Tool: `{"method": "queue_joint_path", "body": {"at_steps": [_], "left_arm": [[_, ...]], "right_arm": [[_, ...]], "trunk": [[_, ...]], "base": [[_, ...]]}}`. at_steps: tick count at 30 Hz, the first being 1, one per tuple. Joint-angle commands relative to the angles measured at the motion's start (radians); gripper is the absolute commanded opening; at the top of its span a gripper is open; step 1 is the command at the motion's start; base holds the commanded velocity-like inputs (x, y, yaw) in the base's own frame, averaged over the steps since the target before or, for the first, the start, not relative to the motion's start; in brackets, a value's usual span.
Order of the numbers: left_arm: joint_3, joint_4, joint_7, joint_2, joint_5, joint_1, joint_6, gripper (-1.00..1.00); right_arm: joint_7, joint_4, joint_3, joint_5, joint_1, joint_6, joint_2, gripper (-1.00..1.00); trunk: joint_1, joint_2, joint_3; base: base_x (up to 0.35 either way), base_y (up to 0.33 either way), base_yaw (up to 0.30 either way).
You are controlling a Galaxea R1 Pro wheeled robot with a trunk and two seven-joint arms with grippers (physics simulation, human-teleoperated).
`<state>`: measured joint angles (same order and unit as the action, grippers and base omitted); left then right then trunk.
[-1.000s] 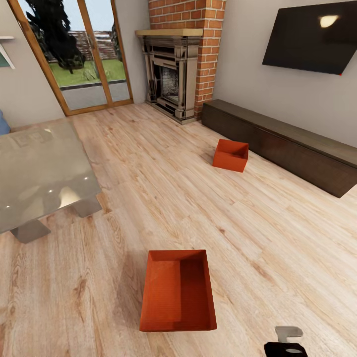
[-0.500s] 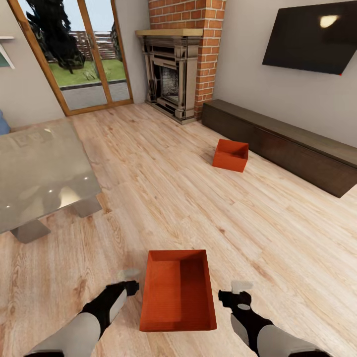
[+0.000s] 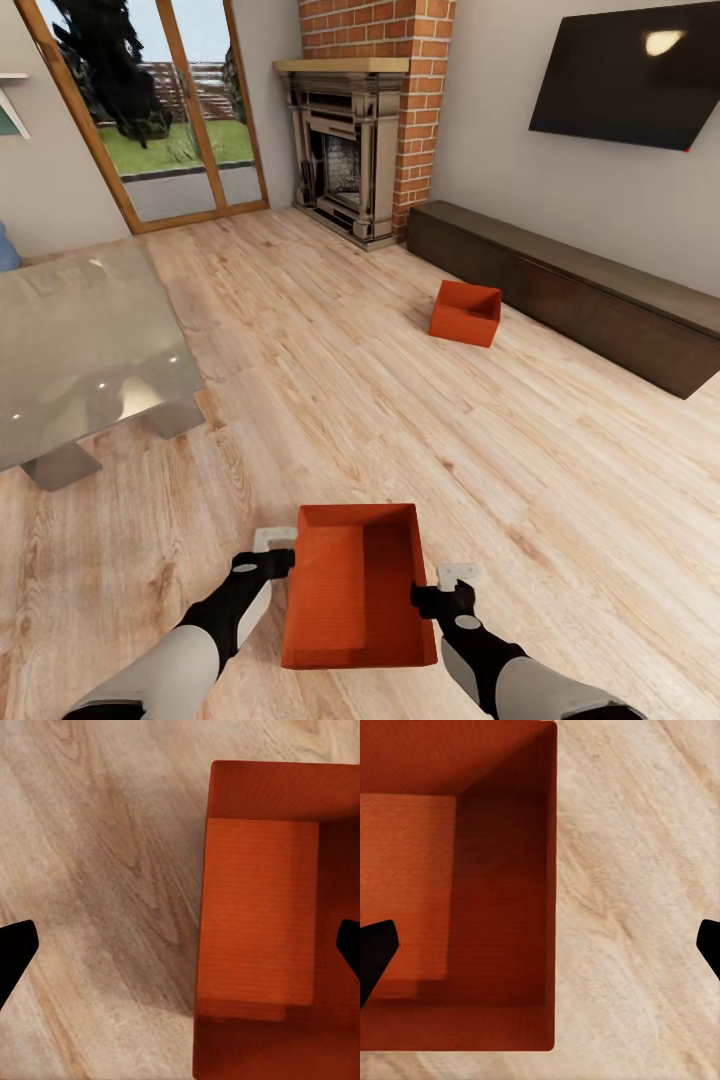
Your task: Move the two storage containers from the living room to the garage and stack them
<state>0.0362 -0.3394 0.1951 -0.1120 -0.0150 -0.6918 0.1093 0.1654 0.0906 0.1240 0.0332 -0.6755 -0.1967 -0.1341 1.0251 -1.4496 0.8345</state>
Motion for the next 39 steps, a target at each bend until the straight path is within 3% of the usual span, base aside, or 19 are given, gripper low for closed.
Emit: {"method": "queue_joint_path", "body": {"at_steps": [1, 12, 22, 31, 39], "left_arm": [[0.004, -0.002, 0.001, -0.002, -0.002, 0.0, 0.005, 1.0], [0.001, 0.09, 0.011, -0.039, -0.002, 0.0, -0.017, 1.0], [0.01, 0.102, 0.05, -0.038, 0.042, 0.0, -0.019, 1.0], [0.01, 0.104, 0.05, -0.038, 0.045, 0.0, -0.02, 1.0], [0.005, 0.105, 0.049, -0.038, 0.036, 0.0, -0.019, 1.0]], "right_arm": [[0.005, -0.001, 0.009, 0.003, -0.001, -0.003, -0.001, 1.0], [0.005, -0.026, 0.009, 0.005, 0.003, -0.036, -0.002, 1.0], [0.005, -0.031, 0.009, 0.006, 0.004, -0.047, -0.001, 1.0], [0.005, -0.031, 0.008, 0.011, 0.003, -0.048, 0.0, 1.0], [0.004, -0.031, 0.008, 0.014, 0.003, -0.047, 0.002, 1.0]], "trunk": [[0.0, 0.0, 0.001], [0.0, 0.0, 0.001], [0.0, 0.0, 0.001], [0.0, 0.0, 0.001], [0.031, -0.056, 0.026]], "base": [[0.0, 0.0, 0.0], [0.0, 0.0, 0.0], [0.0, 0.0, 0.0], [0.0, 0.0, 0.0], [0.0, 0.0, 0.0]]}}
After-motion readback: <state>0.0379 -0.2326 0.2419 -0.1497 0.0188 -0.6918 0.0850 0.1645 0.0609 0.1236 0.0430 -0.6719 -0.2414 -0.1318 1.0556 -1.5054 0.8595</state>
